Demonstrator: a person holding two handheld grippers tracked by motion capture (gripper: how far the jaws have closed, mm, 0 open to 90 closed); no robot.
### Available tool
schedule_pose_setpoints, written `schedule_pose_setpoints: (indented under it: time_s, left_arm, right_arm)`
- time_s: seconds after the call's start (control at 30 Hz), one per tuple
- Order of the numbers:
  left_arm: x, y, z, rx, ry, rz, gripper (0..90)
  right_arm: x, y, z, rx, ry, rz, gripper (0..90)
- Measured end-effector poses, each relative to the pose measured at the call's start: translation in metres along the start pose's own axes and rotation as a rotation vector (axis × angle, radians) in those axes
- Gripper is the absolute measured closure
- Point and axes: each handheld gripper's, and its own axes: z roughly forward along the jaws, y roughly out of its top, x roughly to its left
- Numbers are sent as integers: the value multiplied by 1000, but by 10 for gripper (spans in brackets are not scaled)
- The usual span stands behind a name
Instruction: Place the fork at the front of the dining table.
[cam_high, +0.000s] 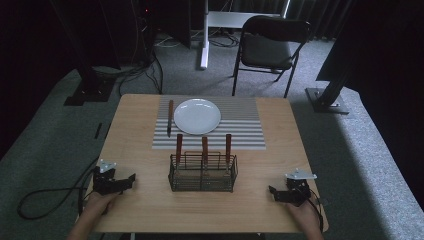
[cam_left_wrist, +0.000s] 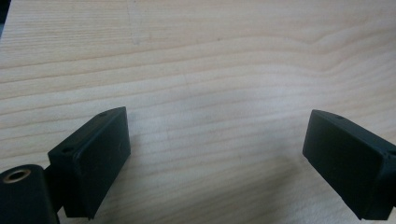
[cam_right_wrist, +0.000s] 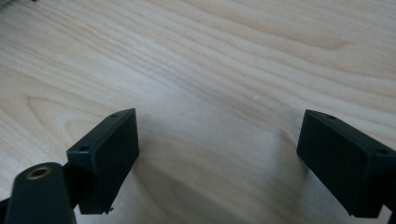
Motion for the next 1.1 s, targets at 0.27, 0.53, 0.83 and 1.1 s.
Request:
schedule_pose_setpoints:
  time_s: [0.27,0.53,0.83,1.1]
  left_arm:
    - [0,1,1,2,26,-22,75]
    - [0,2,1,2,33,-28,74]
    - [0,2,2,2,35,-30,74]
    - [0,2,2,2,37,-32,74]
  right_arm:
    - [3,-2,-4,16,4,-6,121]
    - [4,-2,-5,26,-14,11,133]
    - [11,0,-7,38,20,46,135]
    - [24,18,-23,10,71,45,140]
